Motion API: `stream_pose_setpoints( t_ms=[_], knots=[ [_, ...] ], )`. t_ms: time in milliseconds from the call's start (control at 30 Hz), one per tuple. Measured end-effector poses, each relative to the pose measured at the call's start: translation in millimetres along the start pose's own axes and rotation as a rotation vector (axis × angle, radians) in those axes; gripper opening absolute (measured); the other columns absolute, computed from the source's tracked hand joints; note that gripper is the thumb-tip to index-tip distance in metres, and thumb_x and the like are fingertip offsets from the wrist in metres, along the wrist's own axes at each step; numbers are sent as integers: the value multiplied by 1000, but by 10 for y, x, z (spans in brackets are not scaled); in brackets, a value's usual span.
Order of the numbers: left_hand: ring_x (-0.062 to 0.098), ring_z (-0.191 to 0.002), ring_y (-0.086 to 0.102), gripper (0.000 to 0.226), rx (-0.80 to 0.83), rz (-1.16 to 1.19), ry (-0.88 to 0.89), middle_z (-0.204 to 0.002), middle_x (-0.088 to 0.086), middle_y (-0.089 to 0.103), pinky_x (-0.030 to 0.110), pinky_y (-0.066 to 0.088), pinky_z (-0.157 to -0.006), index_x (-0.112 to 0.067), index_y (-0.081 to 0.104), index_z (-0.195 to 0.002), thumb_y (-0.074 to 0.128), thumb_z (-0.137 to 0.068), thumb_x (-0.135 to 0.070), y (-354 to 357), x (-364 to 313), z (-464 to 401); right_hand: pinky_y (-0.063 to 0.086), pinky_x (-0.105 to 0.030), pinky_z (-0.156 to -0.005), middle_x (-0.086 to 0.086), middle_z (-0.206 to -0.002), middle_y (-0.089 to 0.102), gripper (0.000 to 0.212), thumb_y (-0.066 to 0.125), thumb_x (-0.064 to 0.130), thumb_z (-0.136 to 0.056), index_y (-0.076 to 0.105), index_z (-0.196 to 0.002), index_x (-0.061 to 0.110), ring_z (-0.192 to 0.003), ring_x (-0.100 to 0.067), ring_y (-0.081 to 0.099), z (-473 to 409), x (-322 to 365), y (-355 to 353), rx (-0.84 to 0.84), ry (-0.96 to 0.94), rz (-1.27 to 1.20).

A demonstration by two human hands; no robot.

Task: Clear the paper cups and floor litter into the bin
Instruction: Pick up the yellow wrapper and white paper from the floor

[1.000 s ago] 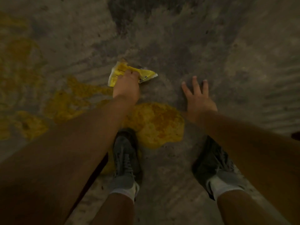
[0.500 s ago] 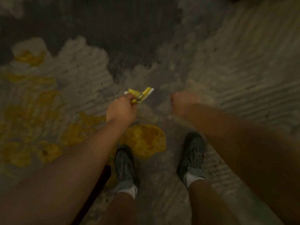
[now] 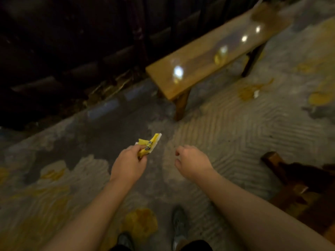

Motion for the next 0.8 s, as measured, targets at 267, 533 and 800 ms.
stream_pose_setpoints(
  t_ms=[267, 533, 800],
  knots=[
    [17, -90, 51, 26, 21, -73, 240, -96, -9, 61, 45, 49, -78, -32, 64, -111, 64, -85, -38, -681, -1273, -514, 50, -38, -78, -5, -100, 60, 26, 58, 35, -85, 62, -103, 18, -102, -28, 57, 322, -620, -1456, -183, 155, -38],
    [2, -85, 48, 21, 147, 31, 499, -86, -23, 53, 30, 48, -70, -43, 62, -102, 68, -83, -38, -738, -2066, -1705, 50, -37, -81, -2, -105, 62, 27, 60, 38, -85, 62, -107, 22, -104, -23, 58, 106, -1155, -2182, -247, 434, -36],
    [-1, -85, 51, 24, 305, -8, 702, -87, -25, 51, 22, 45, -66, -43, 62, -101, 72, -80, -38, -606, -3190, -2790, 48, -34, -89, 5, -112, 59, 31, 58, 41, -88, 60, -115, 25, -109, -16, 54, -69, -1625, -2769, -334, 684, -145]
  ],
)
Point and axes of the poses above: each hand's wrist, its own z-axis away from the middle knuckle, its own y-axis out of the palm, x = y × z, the point moved 1 cm from there along -z, towards the middle knuckle
